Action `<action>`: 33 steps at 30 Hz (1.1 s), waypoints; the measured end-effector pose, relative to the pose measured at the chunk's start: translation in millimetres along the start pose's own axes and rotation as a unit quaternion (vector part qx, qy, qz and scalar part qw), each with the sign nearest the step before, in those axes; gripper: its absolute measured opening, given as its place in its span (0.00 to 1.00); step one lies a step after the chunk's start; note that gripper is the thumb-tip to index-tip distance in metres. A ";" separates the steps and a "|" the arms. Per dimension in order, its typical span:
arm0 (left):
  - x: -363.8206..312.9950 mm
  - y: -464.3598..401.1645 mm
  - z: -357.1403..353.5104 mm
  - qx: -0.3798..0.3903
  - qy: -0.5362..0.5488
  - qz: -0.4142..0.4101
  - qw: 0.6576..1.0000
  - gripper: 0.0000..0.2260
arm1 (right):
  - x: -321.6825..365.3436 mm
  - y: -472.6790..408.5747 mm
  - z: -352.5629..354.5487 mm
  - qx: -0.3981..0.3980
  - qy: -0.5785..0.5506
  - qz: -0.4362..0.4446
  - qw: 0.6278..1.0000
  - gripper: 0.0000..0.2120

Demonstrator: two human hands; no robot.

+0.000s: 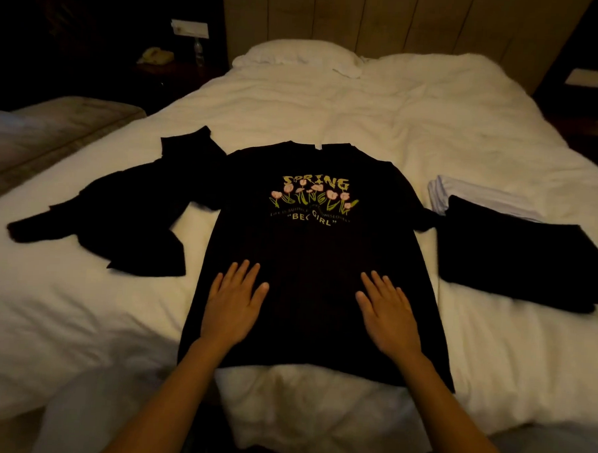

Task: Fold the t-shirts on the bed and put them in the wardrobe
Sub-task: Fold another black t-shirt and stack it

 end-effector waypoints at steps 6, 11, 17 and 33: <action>-13.0 76.6 4.0 -0.085 0.104 0.011 0.991 0.35 | 1.9 76.6 -2.2 -0.061 -0.019 0.021 0.998 0.33; -27.0 116.3 9.3 -0.091 0.285 0.048 0.953 0.12 | 12.9 130.8 10.7 -0.163 -0.104 0.069 0.979 0.20; -32.3 128.4 -37.8 0.066 0.496 0.213 0.839 0.11 | 11.1 147.9 -15.7 -0.079 -0.130 0.015 0.988 0.13; -26.9 116.5 -22.4 -0.014 0.852 0.302 0.428 0.17 | -3.4 135.8 -17.7 -0.173 -0.641 -0.223 0.714 0.21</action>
Point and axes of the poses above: each hand's wrist, its own y-axis away from the middle knuckle, its own z-axis out of the back of the hand, x = y × z, the point moved 7 cm from there along -y, towards the middle knuckle, and after that the axes turned 11 degrees about -y, right-handed, at the moved point
